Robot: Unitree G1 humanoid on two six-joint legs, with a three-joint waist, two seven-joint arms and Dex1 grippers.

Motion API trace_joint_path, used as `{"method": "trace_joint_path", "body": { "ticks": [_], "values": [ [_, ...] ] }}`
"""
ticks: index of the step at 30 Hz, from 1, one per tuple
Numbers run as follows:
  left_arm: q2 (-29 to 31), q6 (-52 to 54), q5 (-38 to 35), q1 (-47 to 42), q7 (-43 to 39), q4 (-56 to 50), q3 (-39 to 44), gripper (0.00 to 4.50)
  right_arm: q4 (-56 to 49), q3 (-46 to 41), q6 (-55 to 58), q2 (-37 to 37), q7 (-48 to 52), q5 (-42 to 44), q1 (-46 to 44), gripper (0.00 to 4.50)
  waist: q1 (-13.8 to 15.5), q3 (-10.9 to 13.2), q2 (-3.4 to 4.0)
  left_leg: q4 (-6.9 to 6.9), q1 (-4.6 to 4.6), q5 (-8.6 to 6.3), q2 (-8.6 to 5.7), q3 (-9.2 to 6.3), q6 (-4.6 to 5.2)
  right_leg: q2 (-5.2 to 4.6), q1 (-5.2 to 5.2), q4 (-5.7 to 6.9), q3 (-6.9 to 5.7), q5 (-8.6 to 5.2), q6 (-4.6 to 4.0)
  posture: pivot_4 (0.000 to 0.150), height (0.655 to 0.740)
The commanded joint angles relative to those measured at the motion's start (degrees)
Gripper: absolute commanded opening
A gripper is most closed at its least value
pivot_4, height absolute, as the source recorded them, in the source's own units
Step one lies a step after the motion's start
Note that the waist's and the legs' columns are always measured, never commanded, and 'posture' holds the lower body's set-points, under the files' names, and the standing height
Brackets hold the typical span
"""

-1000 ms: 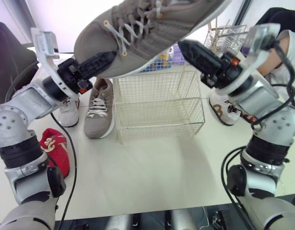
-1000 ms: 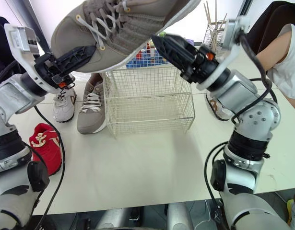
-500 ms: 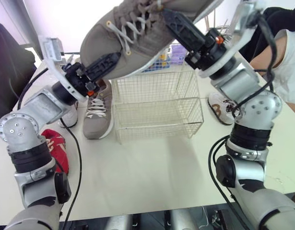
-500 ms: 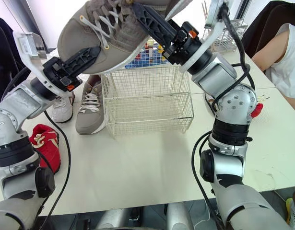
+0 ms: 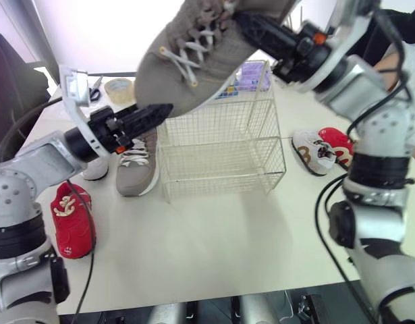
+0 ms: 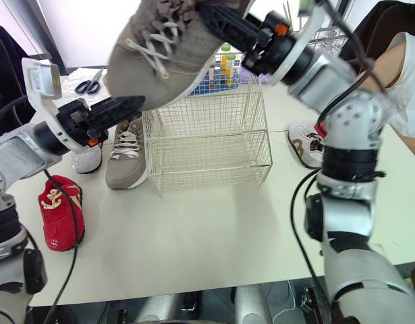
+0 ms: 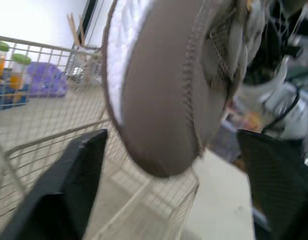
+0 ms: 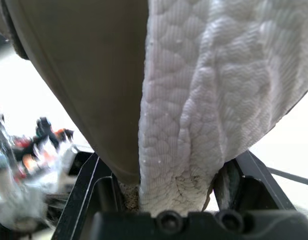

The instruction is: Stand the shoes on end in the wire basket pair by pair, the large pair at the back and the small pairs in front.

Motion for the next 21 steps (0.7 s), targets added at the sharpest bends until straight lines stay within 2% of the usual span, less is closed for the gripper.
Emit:
{"method": "trace_joint_path", "body": {
  "ticks": [1, 7, 10, 14, 17, 21],
  "values": [
    [4.17, -2.36, 3.90, 1.94, -5.08, -1.44, 2.08, 4.45, 12.29, 3.84, -9.63, -4.82, 13.92, -10.08, -10.43, 1.78, -0.07, 0.01, 0.02, -0.03, 0.00, 0.00, 0.00, 0.00, 0.00, 0.00, 0.00, -0.04, 0.00, 0.00, 0.00, 0.150, 0.7400],
    [7.36, -4.38, 6.97, 6.19, -8.77, -2.89, 3.63, 4.45, 42.64, 11.27, -32.16, -6.26, 29.93, -28.53, -29.23, 1.78, -0.36, 0.04, 0.06, -0.21, 0.00, -0.02, 0.03, 0.04, -0.04, 0.00, -0.07, -0.12, 0.01, 0.00, -0.01, 0.150, 0.7400],
    [6.54, -5.43, 7.08, 7.97, -7.90, -5.07, 4.31, 4.45, 52.86, 13.34, -41.46, -5.76, 31.75, -35.92, -34.64, 1.78, -0.37, 0.04, 0.06, -0.23, 0.00, -0.09, 0.02, 0.04, -0.18, -0.01, -0.09, -0.12, 0.01, 0.00, -0.01, 0.150, 0.7400],
    [6.16, -6.47, 7.37, 9.95, -6.96, -7.02, 4.74, 4.45, 58.68, 15.01, -48.17, -5.41, 36.68, -42.41, -36.18, 1.78, -0.32, 0.04, 0.06, -0.22, 0.00, -0.12, 0.01, 0.03, -0.23, -0.03, -0.07, -0.12, 0.01, 0.00, -0.01, 0.150, 0.7400],
    [5.81, -7.12, 6.83, 10.67, -5.80, -7.97, 5.60, 4.45, 61.54, 16.73, -52.87, -4.62, 36.10, -47.89, -35.90, 1.78, -0.39, 0.06, 0.09, -0.22, 0.00, -0.12, 0.00, 0.04, -0.24, -0.02, -0.10, -0.08, 0.02, 0.00, -0.01, 0.150, 0.7400],
    [5.58, -7.62, 6.53, 11.19, -5.11, -8.84, 5.47, 4.45, 63.25, 16.44, -55.22, -3.40, 36.80, -51.13, -35.23, 1.78, -0.27, 0.10, 0.15, -0.23, 0.00, -0.09, 0.02, 0.01, -0.29, 0.01, -0.12, -0.05, 0.01, 0.00, -0.01, 0.150, 0.7400]
  ]
}}
